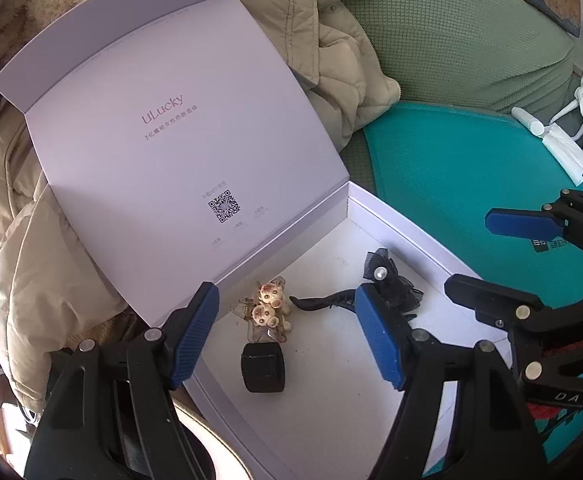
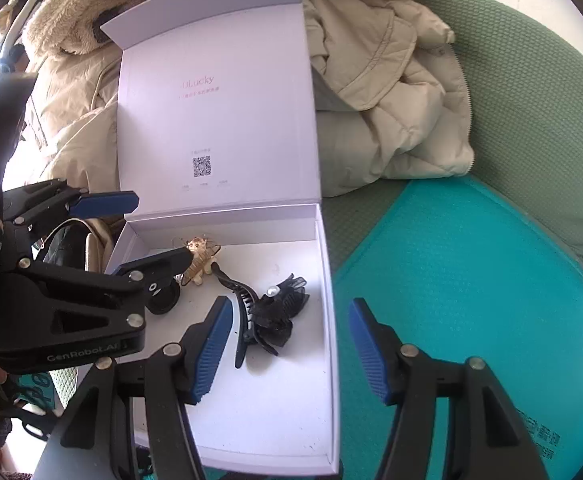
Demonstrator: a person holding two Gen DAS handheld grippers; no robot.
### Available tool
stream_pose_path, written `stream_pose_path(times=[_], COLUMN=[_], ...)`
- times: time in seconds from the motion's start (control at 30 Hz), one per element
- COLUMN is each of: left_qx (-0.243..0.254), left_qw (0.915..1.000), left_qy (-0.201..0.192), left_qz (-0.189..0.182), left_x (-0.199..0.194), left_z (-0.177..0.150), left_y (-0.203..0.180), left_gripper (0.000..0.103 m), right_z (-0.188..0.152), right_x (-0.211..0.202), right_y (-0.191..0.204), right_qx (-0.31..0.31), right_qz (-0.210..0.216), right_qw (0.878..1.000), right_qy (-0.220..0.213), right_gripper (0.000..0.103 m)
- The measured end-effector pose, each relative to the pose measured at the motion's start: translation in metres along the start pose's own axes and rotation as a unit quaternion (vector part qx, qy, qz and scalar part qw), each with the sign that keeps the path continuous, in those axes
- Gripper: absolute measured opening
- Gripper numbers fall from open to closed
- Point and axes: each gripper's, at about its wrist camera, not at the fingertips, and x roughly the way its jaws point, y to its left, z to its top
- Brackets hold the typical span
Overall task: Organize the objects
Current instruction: 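Open the left tool releasing the bear clip while the right tool releases the bow clip, then move both tools back from the box to the accessory pile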
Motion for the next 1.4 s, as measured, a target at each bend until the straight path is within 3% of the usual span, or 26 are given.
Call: stream_pose_path(times=[1.0,1.4], left_qx=[0.01,0.036], left_qw=[0.9984,0.9963], left_qy=[-0.015,-0.013], left_qz=[-0.053,-0.077], left_x=[-0.089,-0.111], left_z=[-0.036,-0.075], left_y=[-0.067,-0.092], left_gripper=[0.073,0.073], right_z=[-0.066,-0.105], right_x=[-0.117,-0.136], right_y=[-0.005,0.005], right_qx=[0.017,0.032], right_qz=[-0.06,-0.064], right_qw=[0.998,0.997], right_qy=[-0.032,-0.033], right_gripper=[0.061,0.061])
